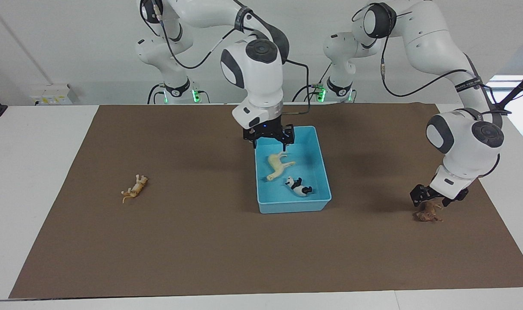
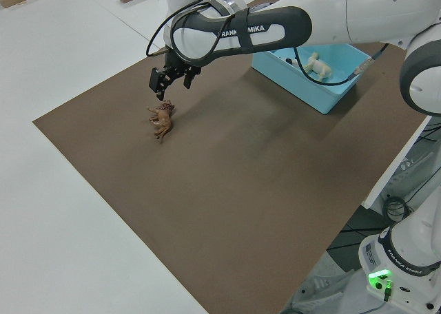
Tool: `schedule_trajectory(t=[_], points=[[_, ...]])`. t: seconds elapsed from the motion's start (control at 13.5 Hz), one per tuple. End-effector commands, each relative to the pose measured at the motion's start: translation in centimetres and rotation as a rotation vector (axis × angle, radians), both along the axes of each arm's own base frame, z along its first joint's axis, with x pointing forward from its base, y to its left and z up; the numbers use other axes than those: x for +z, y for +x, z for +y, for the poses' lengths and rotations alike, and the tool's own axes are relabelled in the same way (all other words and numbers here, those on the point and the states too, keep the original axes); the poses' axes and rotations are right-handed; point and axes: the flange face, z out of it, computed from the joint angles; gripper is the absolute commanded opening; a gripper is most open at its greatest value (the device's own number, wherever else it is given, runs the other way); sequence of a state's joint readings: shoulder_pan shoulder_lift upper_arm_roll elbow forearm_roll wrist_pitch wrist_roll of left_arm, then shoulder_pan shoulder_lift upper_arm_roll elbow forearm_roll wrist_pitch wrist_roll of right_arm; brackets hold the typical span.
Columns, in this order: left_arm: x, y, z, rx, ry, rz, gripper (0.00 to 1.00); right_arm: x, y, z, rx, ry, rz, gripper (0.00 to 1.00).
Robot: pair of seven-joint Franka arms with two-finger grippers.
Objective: Put all toys into storage box
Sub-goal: 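Open the right gripper over the box while the left gripper withdraws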
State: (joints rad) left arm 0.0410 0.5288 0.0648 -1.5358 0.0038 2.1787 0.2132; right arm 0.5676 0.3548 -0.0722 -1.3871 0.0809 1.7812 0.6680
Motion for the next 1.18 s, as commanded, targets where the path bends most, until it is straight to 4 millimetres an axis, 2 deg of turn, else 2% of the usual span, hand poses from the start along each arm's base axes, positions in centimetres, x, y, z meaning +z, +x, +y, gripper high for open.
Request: schedule_trajectory(t=[0.0,0.15,0.22,0.3,0.37,0.44,0.59,0.67,0.81,1.03,1.11], points=[[1.0,3.4,1.8,-0.030,0.035,-0.047,1.00,1.5,3.1,-13.0,0.131,0.001,0.033,1.00],[0.2,3.9,2.0,-0.079,0.063,-0.049,1.00,0.0,4.5,-21.0,0.093,0.005,0.061,1.00],[0.1,4.0,2.1,-0.152,0.091,-0.048,1.00,-1.0,4.4,-24.5,0.059,0.007,0.072,1.00],[-0.1,4.3,2.5,-0.194,0.120,-0.068,1.00,-1.8,4.3,-27.3,0.039,0.007,0.073,1.00],[-0.8,4.4,4.0,-0.181,0.127,-0.091,1.00,-3.1,3.6,-29.7,0.022,0.011,0.077,1.00],[-1.0,4.3,4.4,-0.178,0.126,-0.086,1.00,-4.6,2.6,-31.1,-0.009,0.012,0.078,1.00],[-1.6,3.6,3.7,-0.205,0.117,-0.015,1.00,-8.3,0.8,-33.8,-0.090,0.008,0.063,1.00],[-1.9,3.4,3.6,-0.253,0.122,-0.003,1.00,-9.6,0.3,-34.9,-0.120,0.008,0.072,1.00],[-2.2,3.0,4.3,-0.336,0.129,0.020,1.00,-10.7,0.2,-37.1,-0.163,0.008,0.084,1.00],[-3.7,1.8,2.8,-0.363,0.114,0.055,1.00,-12.8,-0.8,-38.9,-0.184,0.004,0.077,1.00],[-3.9,1.2,2.9,-0.368,0.111,0.062,1.00,-13.6,-1.2,-39.4,-0.188,0.004,0.077,1.00]])
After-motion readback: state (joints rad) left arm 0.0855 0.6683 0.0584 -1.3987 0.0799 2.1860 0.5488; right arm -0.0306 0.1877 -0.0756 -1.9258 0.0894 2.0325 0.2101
